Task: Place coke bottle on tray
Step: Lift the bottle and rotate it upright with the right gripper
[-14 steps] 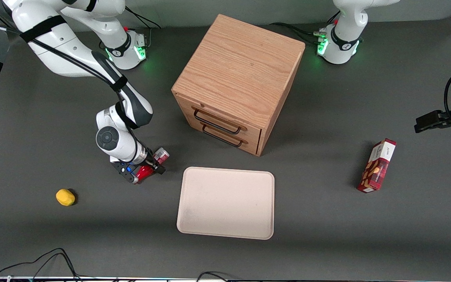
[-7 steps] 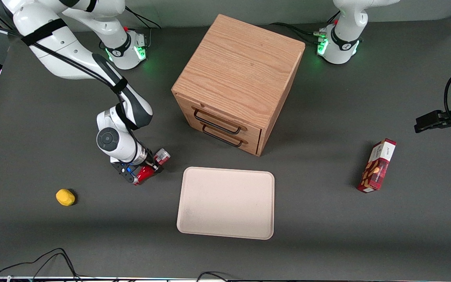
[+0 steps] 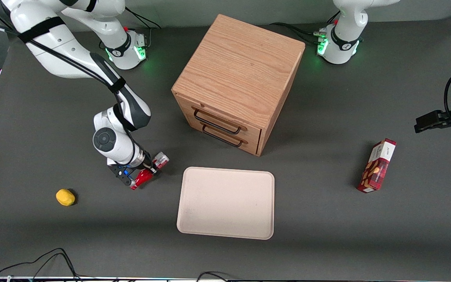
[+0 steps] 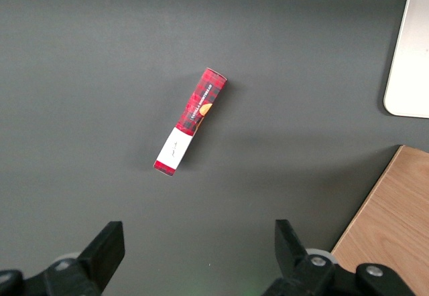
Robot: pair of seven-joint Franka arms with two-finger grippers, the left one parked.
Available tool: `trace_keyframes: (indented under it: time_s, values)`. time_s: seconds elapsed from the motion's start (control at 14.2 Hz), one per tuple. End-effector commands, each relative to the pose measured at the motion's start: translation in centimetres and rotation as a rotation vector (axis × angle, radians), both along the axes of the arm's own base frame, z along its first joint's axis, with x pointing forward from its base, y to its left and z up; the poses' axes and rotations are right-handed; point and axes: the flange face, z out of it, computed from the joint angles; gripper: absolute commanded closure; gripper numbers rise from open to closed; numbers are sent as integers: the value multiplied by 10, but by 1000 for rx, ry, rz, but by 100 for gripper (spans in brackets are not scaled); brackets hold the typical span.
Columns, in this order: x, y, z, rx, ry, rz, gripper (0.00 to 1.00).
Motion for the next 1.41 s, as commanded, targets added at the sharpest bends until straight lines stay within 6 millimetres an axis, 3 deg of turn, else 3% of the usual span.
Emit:
trace_keyframes:
  time_s: [0.0, 0.35, 0.49, 0.63, 0.84, 0.98, 1.12, 1.34]
  values:
    - [26, 2, 72, -48, -16, 55, 96]
    - [64, 23, 189, -46, -3, 225, 96]
    - [76, 23, 222, -35, -7, 340, 96]
    - [84, 34, 235, -8, -22, 451, 96]
    - [98, 66, 218, 12, -51, 599, 95]
    - [114, 76, 196, 41, -83, 661, 95]
    - [126, 81, 159, 61, -113, 712, 95]
    - [118, 122, 106, 65, -108, 778, 95]
